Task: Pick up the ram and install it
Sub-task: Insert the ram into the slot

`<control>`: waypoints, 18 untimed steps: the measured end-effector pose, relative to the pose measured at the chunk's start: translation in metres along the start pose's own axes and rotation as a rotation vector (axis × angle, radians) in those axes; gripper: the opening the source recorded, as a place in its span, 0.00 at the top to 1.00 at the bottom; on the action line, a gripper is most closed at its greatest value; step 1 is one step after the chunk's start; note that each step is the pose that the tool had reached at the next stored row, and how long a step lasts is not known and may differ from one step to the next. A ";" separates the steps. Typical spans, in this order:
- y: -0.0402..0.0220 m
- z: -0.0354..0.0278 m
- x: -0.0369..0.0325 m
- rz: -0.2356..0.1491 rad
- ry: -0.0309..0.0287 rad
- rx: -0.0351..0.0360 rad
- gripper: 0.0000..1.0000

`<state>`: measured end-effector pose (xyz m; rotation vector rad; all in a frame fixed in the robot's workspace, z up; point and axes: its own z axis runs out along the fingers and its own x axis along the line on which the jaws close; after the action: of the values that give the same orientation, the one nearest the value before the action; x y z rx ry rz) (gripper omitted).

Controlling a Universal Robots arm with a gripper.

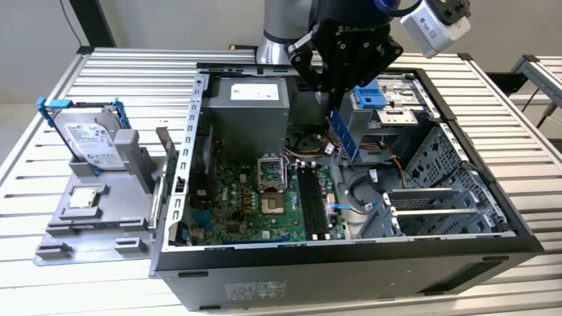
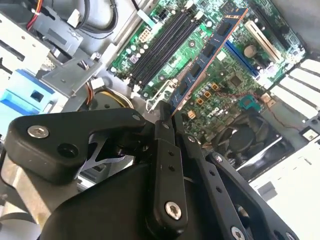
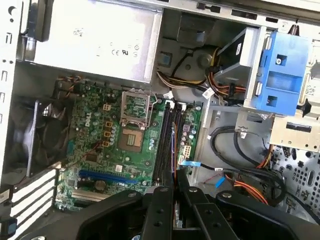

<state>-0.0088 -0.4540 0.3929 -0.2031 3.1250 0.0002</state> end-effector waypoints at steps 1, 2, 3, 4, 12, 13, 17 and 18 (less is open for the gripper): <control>0.0000 0.0000 0.0000 0.011 0.0000 0.0001 1.00; -0.0001 0.0000 0.0000 0.022 0.0000 0.0001 1.00; -0.0002 0.0000 -0.0001 0.033 0.0001 0.0004 1.00; -0.0002 0.0000 0.0000 0.044 0.0001 0.0005 1.00; -0.0004 0.0000 0.0000 0.117 0.0001 0.0012 1.00; -0.0004 0.0000 0.0000 0.117 0.0000 0.0011 1.00; -0.0004 0.0000 -0.0001 0.118 0.0001 0.0012 1.00; -0.0004 0.0001 -0.0005 0.117 0.0001 0.0012 1.00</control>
<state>-0.0083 -0.4544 0.3928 -0.0194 3.1315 -0.0007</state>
